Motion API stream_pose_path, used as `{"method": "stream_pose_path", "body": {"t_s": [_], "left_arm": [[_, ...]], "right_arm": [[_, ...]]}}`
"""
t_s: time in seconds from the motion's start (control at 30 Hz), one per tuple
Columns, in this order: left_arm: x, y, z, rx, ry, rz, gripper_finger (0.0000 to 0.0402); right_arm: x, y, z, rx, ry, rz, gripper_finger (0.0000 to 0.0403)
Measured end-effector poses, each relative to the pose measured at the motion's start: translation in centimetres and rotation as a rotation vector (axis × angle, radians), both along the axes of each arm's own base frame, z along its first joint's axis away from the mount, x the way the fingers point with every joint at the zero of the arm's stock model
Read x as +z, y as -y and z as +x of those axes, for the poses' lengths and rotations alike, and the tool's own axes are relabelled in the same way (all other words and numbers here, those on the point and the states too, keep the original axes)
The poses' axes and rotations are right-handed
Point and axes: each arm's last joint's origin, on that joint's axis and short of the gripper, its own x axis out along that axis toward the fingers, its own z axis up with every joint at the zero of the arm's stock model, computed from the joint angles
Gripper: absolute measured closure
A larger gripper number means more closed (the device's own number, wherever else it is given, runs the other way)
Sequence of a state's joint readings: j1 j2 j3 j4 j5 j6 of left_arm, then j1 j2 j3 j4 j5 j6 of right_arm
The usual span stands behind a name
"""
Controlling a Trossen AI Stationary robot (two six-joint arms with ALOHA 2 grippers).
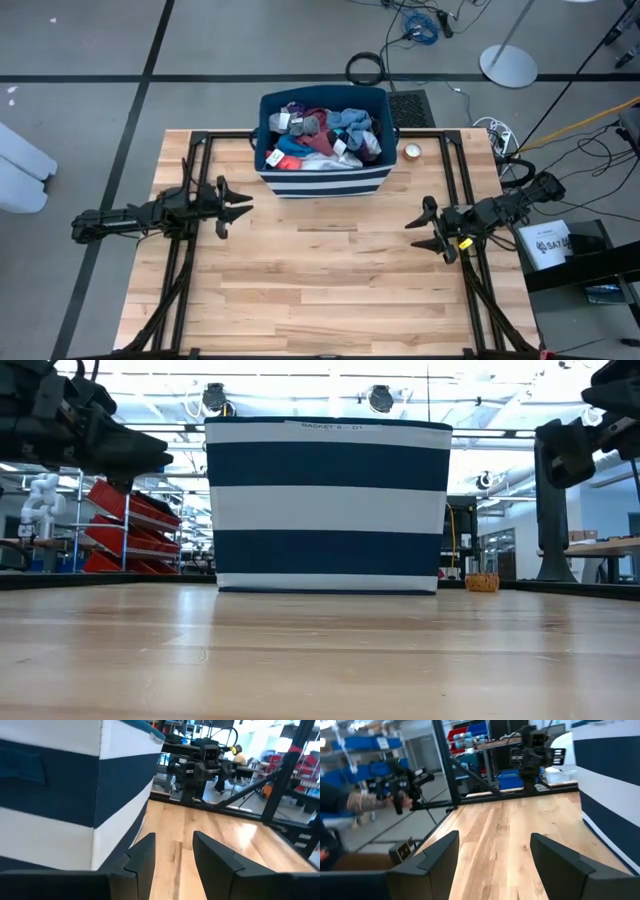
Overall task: Sort clothes
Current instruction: Return to Home Position
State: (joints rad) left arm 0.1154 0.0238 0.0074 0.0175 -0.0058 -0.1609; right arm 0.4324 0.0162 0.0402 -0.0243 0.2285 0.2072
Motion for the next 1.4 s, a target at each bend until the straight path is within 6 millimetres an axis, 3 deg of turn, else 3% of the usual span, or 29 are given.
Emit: {"method": "stream_pose_path", "body": {"t_s": [0.33,0.67,1.4], "left_arm": [[0.0,0.0,0.0,0.002,-0.005,0.038,0.0262],[0.0,0.0,0.0,0.002,-0.004,0.038,0.0262],[0.0,0.0,0.0,0.002,-0.004,0.037,0.0262]], "right_arm": [[-0.7,-0.4,0.5,0.062,-0.067,-0.103,0.017],[-1.0,-1.1,0.2,0.326,-0.083,-0.125,0.017],[-1.0,-1.0,0.3,0.282,-0.119,-0.045,0.017]]}}
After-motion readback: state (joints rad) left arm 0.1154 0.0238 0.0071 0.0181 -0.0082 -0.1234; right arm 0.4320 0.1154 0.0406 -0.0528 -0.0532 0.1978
